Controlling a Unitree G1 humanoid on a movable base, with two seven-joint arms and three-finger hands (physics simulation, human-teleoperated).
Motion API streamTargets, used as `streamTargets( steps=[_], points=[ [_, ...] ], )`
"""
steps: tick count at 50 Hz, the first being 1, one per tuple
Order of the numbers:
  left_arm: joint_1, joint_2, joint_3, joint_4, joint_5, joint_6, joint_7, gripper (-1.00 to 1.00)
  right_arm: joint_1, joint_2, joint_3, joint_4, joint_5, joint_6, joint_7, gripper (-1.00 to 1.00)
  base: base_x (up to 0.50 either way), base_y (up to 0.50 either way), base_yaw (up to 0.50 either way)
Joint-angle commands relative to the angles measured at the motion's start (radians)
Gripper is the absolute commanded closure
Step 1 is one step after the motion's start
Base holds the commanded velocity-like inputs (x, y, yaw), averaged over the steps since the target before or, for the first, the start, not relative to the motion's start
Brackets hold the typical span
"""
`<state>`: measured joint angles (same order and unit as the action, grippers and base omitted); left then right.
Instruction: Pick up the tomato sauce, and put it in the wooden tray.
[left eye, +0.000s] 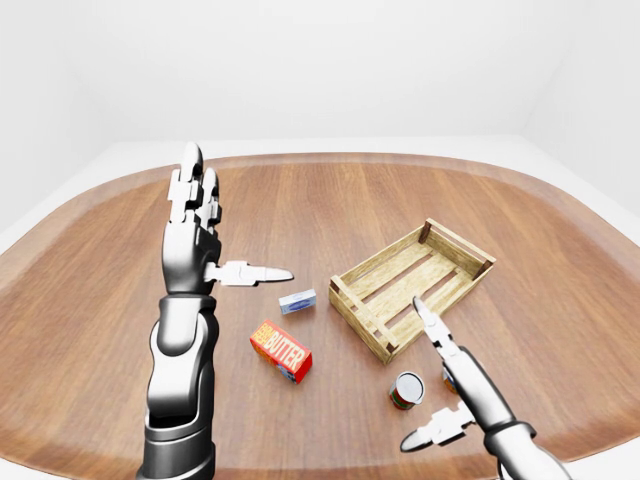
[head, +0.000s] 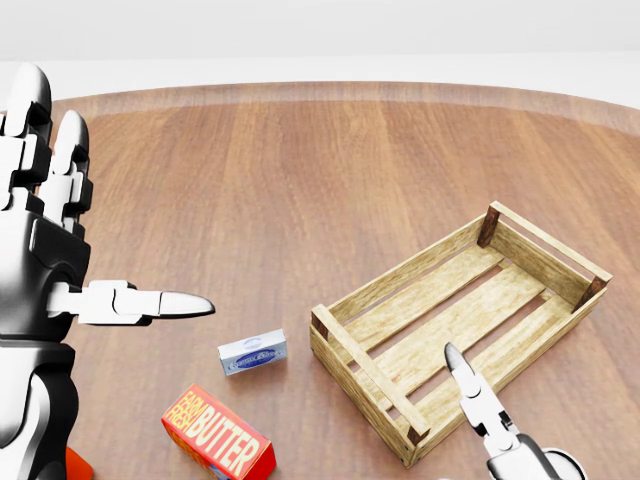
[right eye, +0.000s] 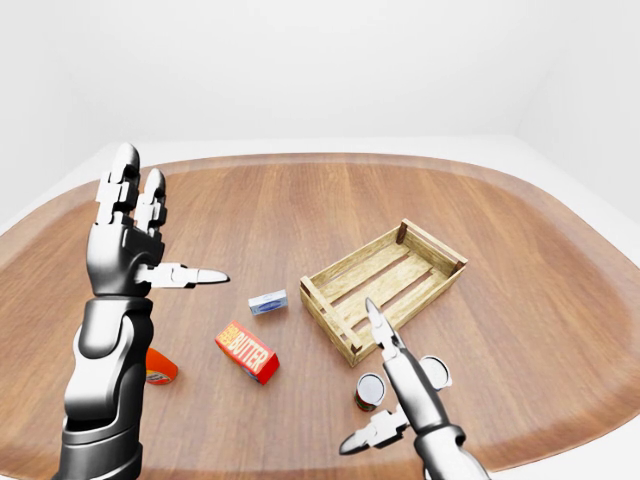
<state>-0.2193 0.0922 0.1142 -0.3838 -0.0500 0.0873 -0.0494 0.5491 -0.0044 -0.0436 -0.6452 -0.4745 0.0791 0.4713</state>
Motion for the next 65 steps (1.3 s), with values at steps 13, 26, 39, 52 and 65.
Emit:
streamTargets(
  steps=[13,26,39,52,65],
  points=[
    [0.003,-0.004,-0.005,0.005,0.004,0.0,-0.002,-1.0,-0.032,0.004,-0.02,0.136,-0.038,-0.044,-0.042,-1.0,0.0,0.0,0.0],
    [0.003,-0.005,-0.007,0.005,0.004,0.0,-0.002,-1.0,-0.039,-0.008,-0.004,0.2,-0.067,-0.082,-0.089,-1.0,0.0,0.0,0.0],
    [0.003,-0.005,-0.007,0.0,0.005,0.0,-0.002,-1.0,-0.043,-0.015,0.009,0.253,-0.092,-0.124,-0.129,-1.0,0.0,0.0,0.0],
    [0.006,-0.007,-0.01,-0.002,0.008,0.0,-0.003,-1.0,-0.048,-0.029,0.038,0.308,-0.101,-0.145,-0.168,-1.0,0.0,0.0,0.0],
    [0.005,-0.008,-0.012,0.0,0.01,0.0,-0.004,-1.0,-0.074,-0.047,0.044,0.395,-0.103,-0.166,-0.209,-1.0,0.0,0.0,0.0]
  ],
)
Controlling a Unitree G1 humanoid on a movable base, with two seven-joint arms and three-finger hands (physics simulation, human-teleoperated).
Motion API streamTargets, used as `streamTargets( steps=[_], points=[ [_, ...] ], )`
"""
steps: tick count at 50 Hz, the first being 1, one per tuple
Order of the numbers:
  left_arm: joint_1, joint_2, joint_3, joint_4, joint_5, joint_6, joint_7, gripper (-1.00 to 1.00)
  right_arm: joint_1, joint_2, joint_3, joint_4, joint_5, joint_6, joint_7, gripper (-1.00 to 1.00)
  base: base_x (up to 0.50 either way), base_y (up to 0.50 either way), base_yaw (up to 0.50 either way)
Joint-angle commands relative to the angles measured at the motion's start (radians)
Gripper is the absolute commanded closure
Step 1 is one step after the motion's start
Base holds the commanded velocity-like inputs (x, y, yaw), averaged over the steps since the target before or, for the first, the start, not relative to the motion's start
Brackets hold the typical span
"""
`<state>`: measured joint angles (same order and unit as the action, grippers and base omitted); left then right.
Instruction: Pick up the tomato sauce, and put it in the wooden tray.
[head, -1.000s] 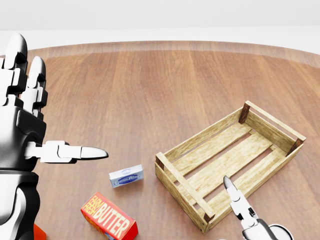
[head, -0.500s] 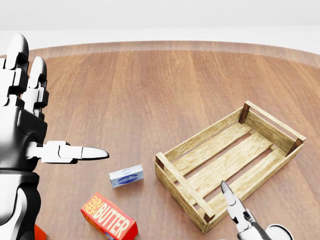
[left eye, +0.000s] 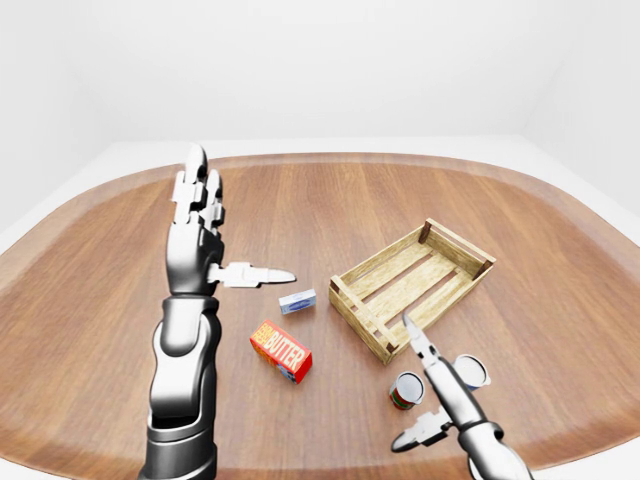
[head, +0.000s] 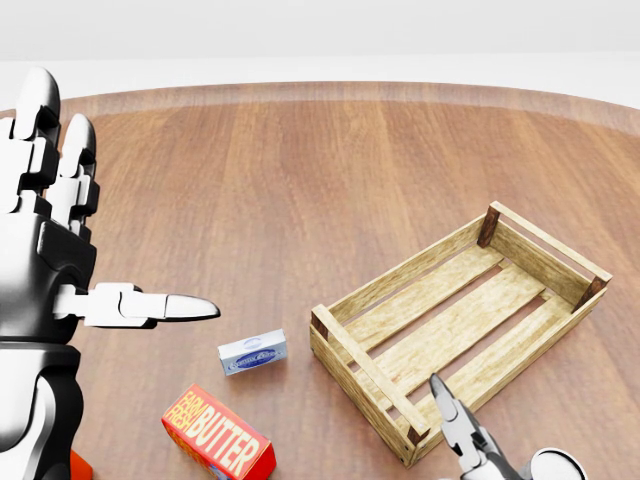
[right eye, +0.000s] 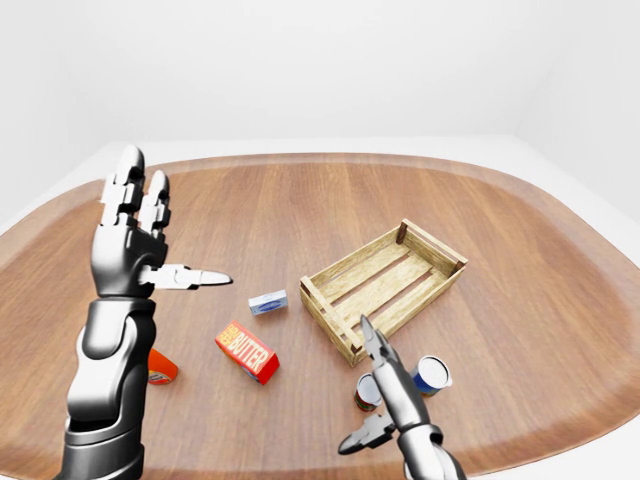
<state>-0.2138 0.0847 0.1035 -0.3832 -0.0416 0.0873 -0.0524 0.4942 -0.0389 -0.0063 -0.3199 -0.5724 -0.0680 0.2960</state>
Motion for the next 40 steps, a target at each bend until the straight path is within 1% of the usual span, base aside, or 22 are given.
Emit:
streamTargets(
  steps=[1,22,40],
  points=[
    [0.0,-0.001,-0.001,-0.001,0.002,0.0,-0.001,-1.0,-0.021,-0.014,0.007,0.076,-0.006,-0.019,-0.037,-1.0,0.0,0.0,0.0],
    [0.0,-0.001,-0.002,0.005,0.001,0.0,-0.003,-1.0,-0.043,-0.027,0.015,0.203,-0.026,-0.019,-0.095,-1.0,0.0,0.0,0.0],
    [-0.001,-0.002,-0.004,0.008,0.005,0.0,-0.004,-1.0,-0.091,-0.038,0.003,0.327,-0.033,-0.019,-0.141,-1.0,0.0,0.0,0.0]
  ],
)
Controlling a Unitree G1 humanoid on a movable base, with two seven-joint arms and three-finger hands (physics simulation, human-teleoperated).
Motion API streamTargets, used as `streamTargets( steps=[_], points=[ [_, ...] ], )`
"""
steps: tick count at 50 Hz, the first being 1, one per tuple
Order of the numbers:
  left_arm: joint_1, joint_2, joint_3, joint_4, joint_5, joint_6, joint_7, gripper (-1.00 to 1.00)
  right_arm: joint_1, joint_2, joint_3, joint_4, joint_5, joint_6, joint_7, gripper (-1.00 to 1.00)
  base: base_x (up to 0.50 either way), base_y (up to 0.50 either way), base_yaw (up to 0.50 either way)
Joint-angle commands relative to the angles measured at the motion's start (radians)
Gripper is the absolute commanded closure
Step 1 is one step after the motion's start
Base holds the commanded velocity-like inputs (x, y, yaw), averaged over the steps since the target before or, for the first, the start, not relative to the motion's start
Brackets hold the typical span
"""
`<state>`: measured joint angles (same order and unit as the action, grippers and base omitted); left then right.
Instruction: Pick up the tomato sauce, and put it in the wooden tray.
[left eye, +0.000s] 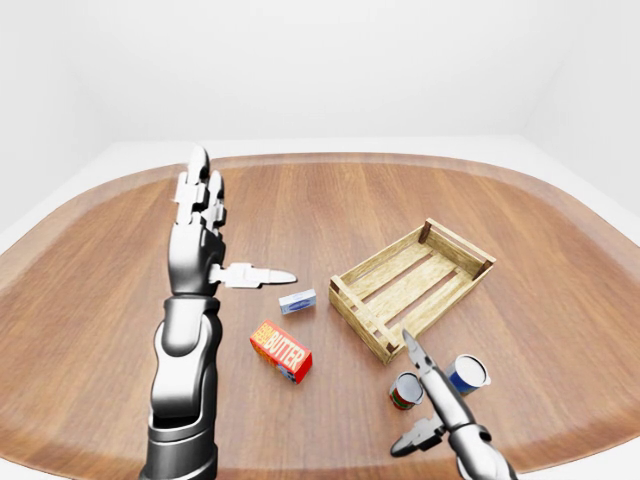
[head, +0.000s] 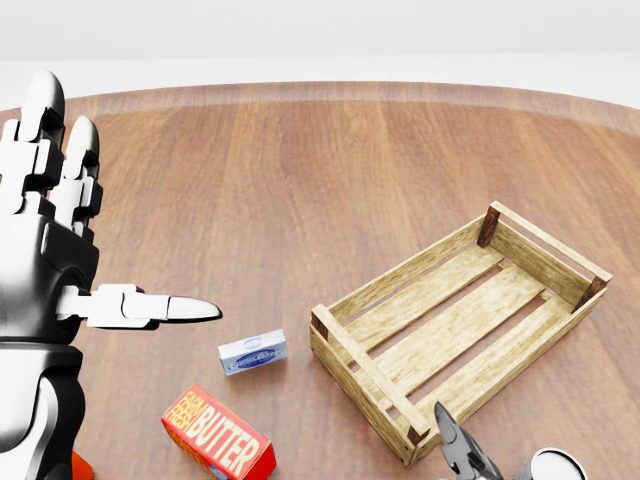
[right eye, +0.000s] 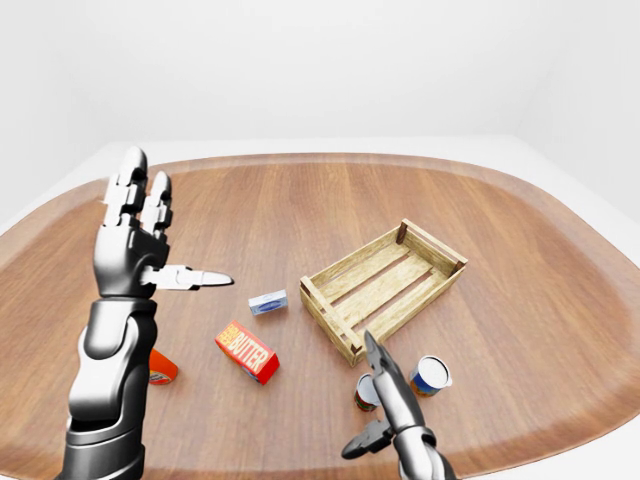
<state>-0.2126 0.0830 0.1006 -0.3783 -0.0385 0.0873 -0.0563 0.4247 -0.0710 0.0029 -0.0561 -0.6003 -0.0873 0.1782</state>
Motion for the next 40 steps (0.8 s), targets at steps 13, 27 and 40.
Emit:
streamTargets(
  steps=[13,27,40],
  points=[
    [0.001,-0.001,-0.002,-0.001,0.003,0.0,-0.001,-1.0,-0.043,-0.008,-0.022,0.092,-0.008,0.0,-0.029,-1.0,0.0,0.0,0.0],
    [0.004,-0.004,-0.006,0.003,0.007,0.0,-0.001,-1.0,-0.058,-0.012,-0.025,0.148,-0.017,0.0,-0.051,-1.0,0.0,0.0,0.0],
    [0.007,-0.005,-0.007,0.001,0.008,0.0,-0.003,-1.0,-0.064,-0.012,-0.017,0.176,-0.023,0.0,-0.065,-1.0,0.0,0.0,0.0]
  ],
)
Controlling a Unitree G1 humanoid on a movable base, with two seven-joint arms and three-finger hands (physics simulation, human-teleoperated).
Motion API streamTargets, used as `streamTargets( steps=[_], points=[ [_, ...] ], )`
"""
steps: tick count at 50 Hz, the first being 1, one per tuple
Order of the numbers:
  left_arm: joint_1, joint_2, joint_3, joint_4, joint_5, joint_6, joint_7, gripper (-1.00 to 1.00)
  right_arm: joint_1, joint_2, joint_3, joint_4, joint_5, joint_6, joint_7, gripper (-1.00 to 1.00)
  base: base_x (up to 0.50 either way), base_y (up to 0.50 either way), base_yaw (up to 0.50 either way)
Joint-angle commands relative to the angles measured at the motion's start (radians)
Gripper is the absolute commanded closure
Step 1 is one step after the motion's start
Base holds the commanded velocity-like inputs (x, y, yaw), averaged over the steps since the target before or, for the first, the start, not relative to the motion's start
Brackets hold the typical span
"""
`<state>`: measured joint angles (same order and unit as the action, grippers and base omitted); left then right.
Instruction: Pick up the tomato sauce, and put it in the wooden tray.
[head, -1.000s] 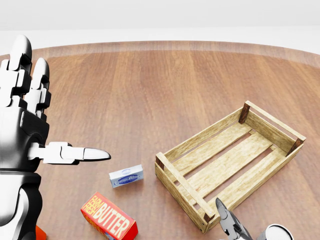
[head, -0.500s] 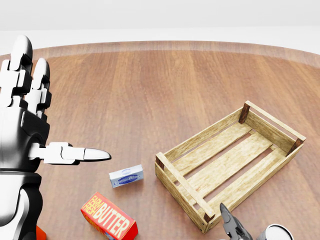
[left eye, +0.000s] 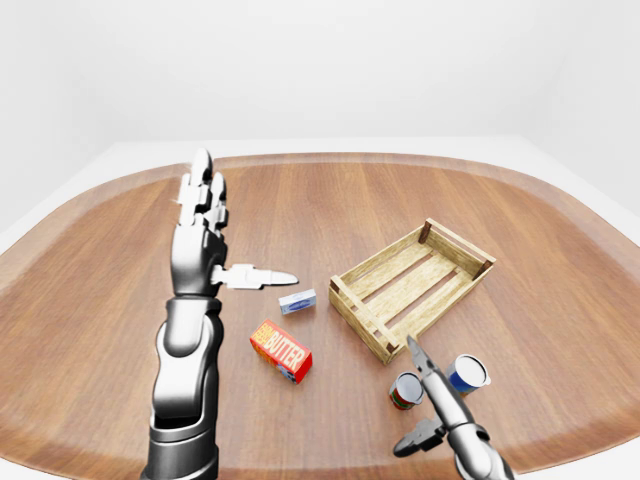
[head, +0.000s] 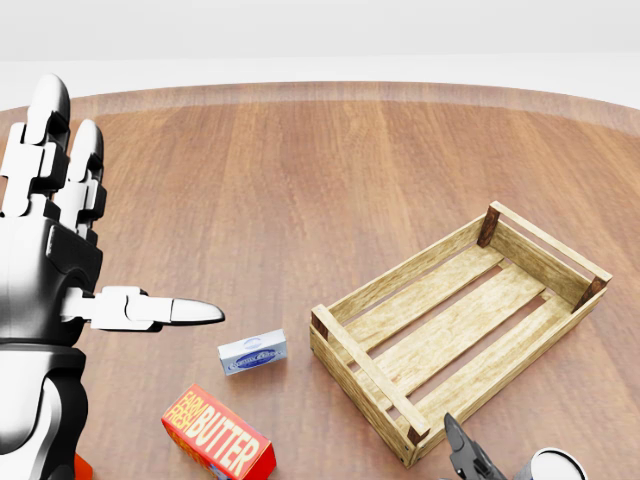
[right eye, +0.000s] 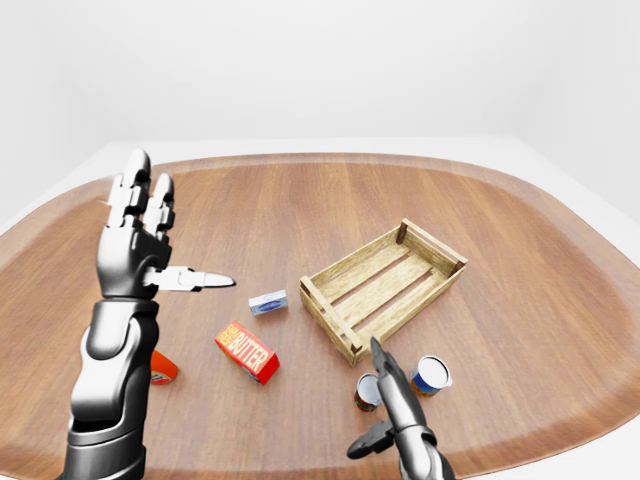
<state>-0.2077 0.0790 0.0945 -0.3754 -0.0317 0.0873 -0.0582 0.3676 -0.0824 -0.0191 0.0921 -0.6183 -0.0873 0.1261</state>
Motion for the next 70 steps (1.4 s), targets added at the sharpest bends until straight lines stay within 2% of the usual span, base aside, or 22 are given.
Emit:
streamTargets(
  steps=[1,26,27,28,29,30,49,59,69,70],
  points=[
    [0.002,-0.001,-0.001,-0.003,0.001,0.0,-0.001,-1.0,-0.007,-0.001,0.005,0.027,-0.005,0.0,-0.013,-1.0,0.0,0.0,0.0],
    [0.001,-0.003,-0.003,-0.001,0.004,0.0,-0.001,-1.0,-0.005,-0.006,0.013,0.043,-0.005,0.0,-0.017,-1.0,0.0,0.0,0.0],
    [0.001,-0.002,-0.003,-0.001,0.004,0.0,-0.001,-1.0,-0.005,-0.006,0.013,0.042,-0.005,0.0,-0.016,-0.84,0.0,0.0,0.0],
    [0.002,-0.003,-0.003,-0.004,0.004,0.0,-0.001,-1.0,-0.006,-0.006,0.013,0.044,-0.003,0.0,-0.015,0.16,0.0,0.0,0.0],
    [0.002,-0.003,-0.003,-0.004,0.004,0.0,-0.001,-1.0,-0.006,-0.006,0.013,0.044,-0.003,0.0,-0.015,0.16,0.0,0.0,0.0],
    [0.002,-0.002,-0.003,-0.002,0.004,0.0,-0.001,-1.0,-0.008,-0.006,0.014,0.048,-0.002,0.0,-0.015,1.0,0.0,0.0,0.0],
    [0.002,-0.002,-0.002,0.001,0.004,0.0,-0.002,-1.0,-0.04,-0.013,0.016,0.122,0.001,0.0,-0.043,1.0,0.0,0.0,0.0],
    [0.002,-0.003,-0.004,0.0,0.004,0.0,-0.002,-1.0,0.012,-0.002,0.012,-0.017,0.007,0.0,0.015,1.0,0.0,0.0,0.0],
    [0.001,-0.004,-0.005,0.005,0.004,0.0,-0.002,-1.0,0.056,0.023,-0.011,-0.268,0.028,0.0,0.135,1.0,0.0,0.0,0.0],
    [0.002,-0.004,-0.006,0.007,0.004,0.0,-0.003,-1.0,0.057,0.027,-0.016,-0.306,0.03,0.019,0.154,1.0,0.0,0.0,0.0]
  ],
)
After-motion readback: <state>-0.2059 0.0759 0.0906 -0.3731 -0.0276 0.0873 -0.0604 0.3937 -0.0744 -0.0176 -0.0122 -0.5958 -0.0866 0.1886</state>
